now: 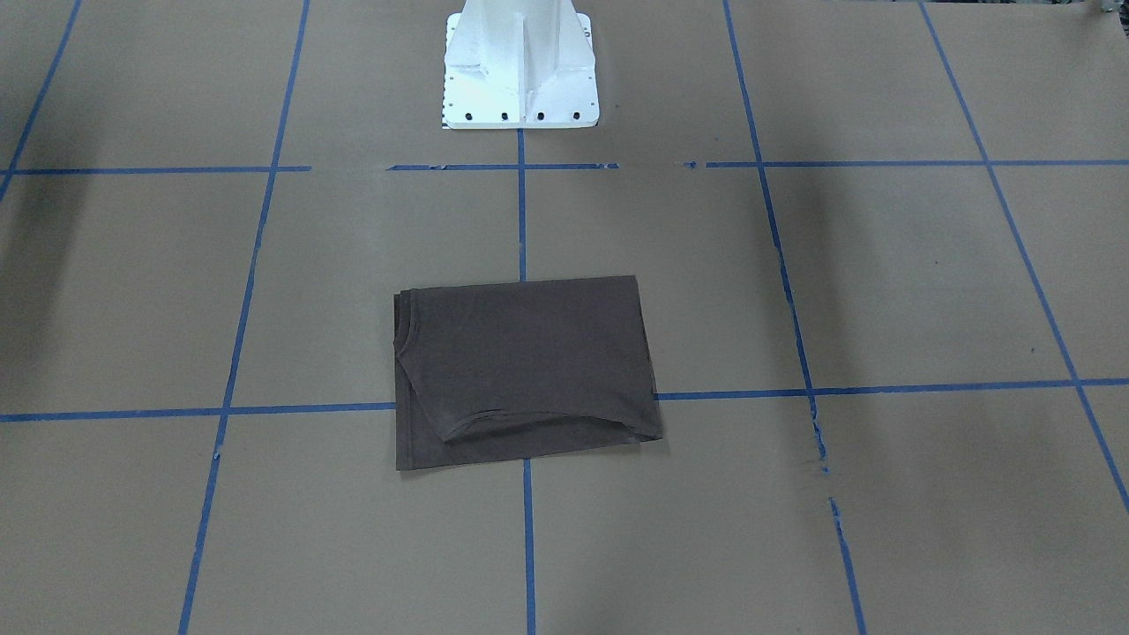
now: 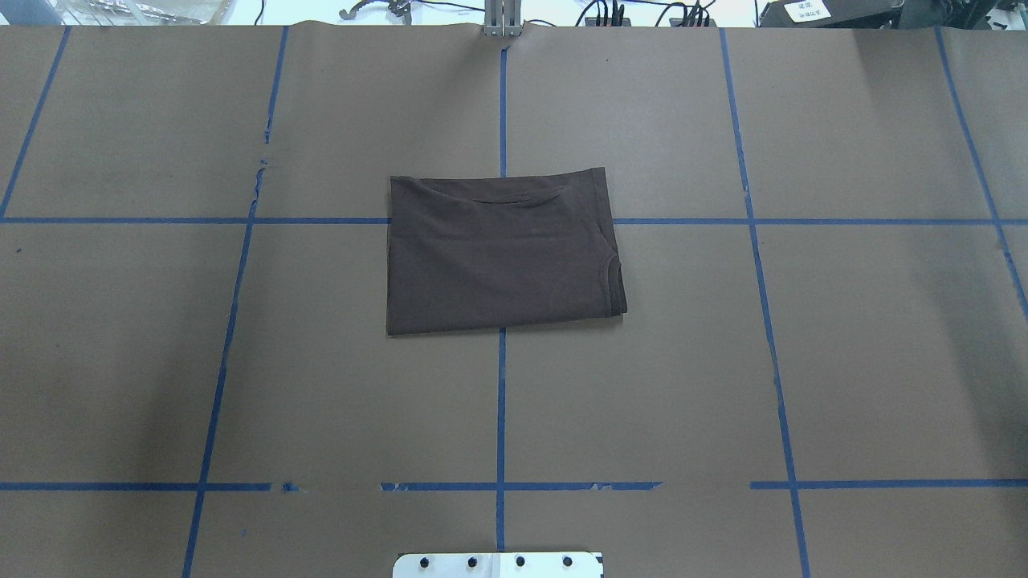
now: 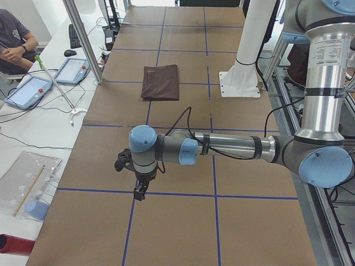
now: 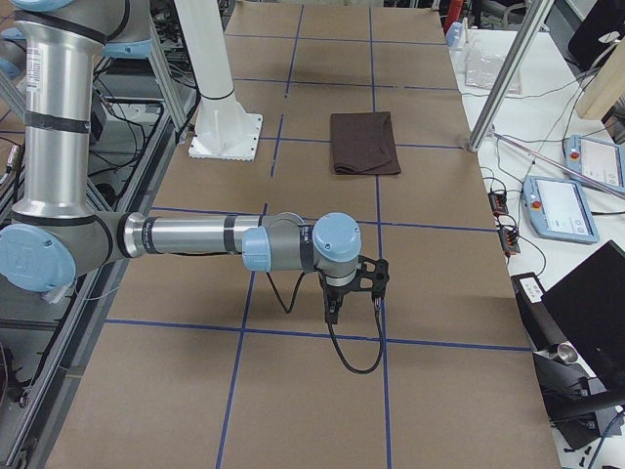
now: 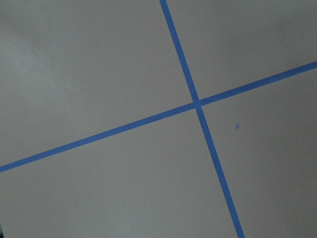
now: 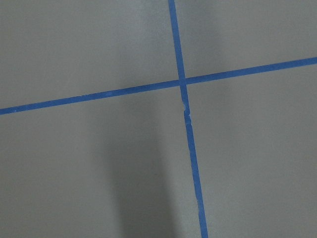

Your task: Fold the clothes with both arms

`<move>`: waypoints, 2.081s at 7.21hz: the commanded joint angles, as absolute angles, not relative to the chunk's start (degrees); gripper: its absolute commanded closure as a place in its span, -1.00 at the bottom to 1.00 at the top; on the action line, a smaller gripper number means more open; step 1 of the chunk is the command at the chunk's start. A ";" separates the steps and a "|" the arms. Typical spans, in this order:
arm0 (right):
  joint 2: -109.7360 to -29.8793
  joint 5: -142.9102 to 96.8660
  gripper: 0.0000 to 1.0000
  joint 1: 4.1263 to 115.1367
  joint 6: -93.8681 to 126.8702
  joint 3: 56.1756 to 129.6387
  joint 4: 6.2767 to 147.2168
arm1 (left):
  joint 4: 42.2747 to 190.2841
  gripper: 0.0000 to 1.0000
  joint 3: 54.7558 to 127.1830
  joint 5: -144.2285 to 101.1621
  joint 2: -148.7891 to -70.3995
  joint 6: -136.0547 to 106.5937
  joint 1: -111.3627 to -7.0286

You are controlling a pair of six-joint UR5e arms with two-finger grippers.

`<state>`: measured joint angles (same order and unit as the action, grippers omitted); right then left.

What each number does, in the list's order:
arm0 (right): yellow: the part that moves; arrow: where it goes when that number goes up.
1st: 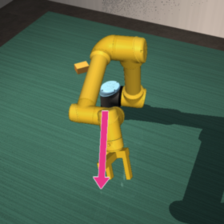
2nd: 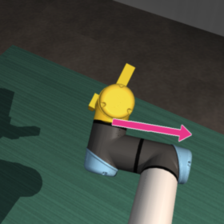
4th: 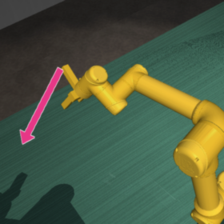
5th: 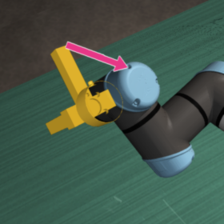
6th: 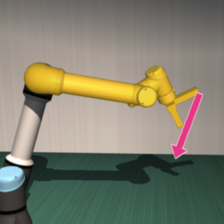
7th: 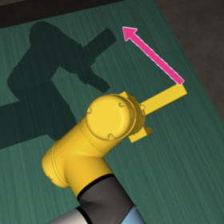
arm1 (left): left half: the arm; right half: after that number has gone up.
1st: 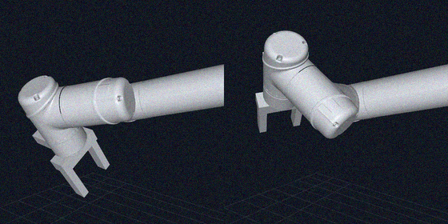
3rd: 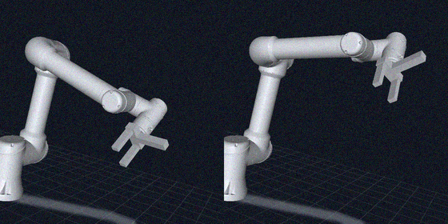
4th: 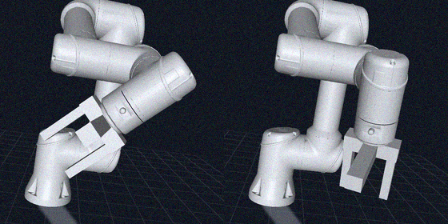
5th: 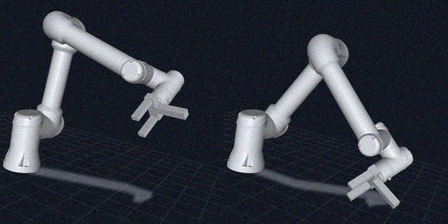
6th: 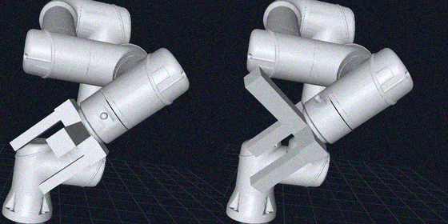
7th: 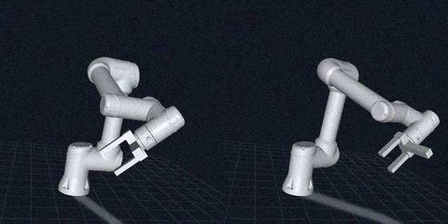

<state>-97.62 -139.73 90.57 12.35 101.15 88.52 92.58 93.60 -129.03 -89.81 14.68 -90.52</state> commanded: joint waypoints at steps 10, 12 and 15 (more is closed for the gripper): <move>-97.82 -139.04 -1.00 90.62 12.30 101.16 93.60 | 92.46 -1.00 94.13 -132.98 -89.03 -1.85 -90.44; -97.73 -139.04 -1.00 90.62 12.30 101.16 93.60 | 92.46 -1.00 94.13 -132.98 -89.03 -1.85 -90.44; -97.73 -139.04 -1.00 90.62 12.30 101.16 93.52 | 92.46 -1.00 94.22 -132.98 -89.12 -1.85 -90.44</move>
